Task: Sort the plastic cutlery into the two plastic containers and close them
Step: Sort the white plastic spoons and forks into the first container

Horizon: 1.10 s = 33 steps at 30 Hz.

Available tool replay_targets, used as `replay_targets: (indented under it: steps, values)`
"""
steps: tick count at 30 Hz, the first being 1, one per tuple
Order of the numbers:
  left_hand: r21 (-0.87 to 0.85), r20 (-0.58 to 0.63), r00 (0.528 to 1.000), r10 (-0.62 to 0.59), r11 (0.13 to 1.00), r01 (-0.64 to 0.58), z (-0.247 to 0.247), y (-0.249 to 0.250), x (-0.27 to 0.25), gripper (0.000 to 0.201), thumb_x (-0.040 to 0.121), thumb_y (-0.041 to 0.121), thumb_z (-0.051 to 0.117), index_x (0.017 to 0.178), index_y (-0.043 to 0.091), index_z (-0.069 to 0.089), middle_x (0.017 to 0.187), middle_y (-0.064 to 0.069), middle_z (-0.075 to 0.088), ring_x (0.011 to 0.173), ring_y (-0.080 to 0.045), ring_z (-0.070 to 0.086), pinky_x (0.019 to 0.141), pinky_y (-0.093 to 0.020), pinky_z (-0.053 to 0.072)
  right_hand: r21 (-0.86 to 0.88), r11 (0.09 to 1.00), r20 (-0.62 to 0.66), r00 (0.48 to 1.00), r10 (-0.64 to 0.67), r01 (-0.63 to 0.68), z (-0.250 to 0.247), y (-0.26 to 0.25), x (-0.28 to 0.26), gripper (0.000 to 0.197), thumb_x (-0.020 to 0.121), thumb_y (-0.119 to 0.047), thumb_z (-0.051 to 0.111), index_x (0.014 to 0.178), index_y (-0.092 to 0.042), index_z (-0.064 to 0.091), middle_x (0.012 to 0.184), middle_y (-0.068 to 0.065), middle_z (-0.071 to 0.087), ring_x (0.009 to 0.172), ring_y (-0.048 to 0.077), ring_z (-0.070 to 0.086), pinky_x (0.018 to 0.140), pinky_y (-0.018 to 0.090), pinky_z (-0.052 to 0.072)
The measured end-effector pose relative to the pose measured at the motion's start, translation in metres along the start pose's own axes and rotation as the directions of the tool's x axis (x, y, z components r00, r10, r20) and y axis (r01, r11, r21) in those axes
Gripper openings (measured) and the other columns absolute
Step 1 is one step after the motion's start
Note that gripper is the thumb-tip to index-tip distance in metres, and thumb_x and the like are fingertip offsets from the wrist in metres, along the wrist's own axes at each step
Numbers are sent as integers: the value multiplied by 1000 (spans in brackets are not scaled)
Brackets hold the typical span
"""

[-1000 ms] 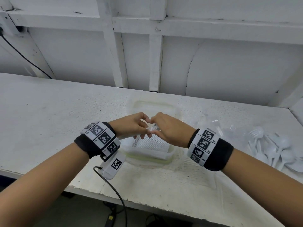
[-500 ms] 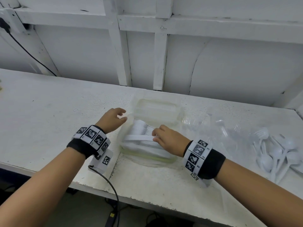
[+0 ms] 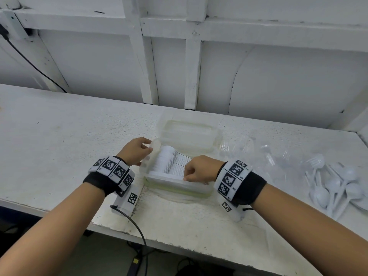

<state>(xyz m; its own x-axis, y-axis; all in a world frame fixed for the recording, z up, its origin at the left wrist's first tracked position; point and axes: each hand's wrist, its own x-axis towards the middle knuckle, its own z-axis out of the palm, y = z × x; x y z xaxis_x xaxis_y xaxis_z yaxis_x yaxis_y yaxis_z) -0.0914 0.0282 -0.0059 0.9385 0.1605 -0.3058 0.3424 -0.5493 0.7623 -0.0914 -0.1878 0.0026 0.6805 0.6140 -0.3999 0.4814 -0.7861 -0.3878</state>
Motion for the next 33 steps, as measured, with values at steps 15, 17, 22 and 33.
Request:
replay_targets:
  steps: [15, 17, 22, 33]
  values:
    - [36, -54, 997, -50, 998, 52, 2, 2, -3, 34, 94, 17, 52, 126, 6, 51, 113, -15, 59, 93, -26, 59, 70, -35, 53, 100, 994, -43, 997, 59, -54, -5, 8, 6, 40, 97, -23, 44, 91, 14, 58, 93, 26, 62, 81, 33, 55, 69, 30, 38]
    - [105, -93, 995, -21, 994, 31, 0, 3, -6, 37, 94, 20, 52, 128, 7, 50, 118, -14, 58, 100, -27, 57, 80, -39, 51, 96, 995, -88, 996, 25, -17, -8, 9, 2, 39, 98, -23, 42, 91, 12, 58, 93, 23, 62, 82, 30, 54, 75, 32, 41]
    - [321, -268, 924, 274, 929, -182, 9, 37, -22, 32, 93, 20, 52, 122, 9, 55, 114, -11, 61, 98, -22, 56, 84, -29, 39, 151, 985, -271, 962, -36, 79, -25, 27, -30, 32, 98, -25, 42, 112, -7, 64, 113, 5, 66, 104, 18, 57, 84, 24, 40]
    - [187, 173, 757, 630, 734, -653, 184, 183, -63, 22, 93, 20, 51, 109, 11, 64, 103, -3, 66, 85, -12, 55, 75, -17, 39, 479, 864, -457, 798, 394, -153, -14, 154, -168, 24, 96, -18, 47, 104, -12, 68, 94, 0, 67, 86, 9, 58, 66, 6, 38]
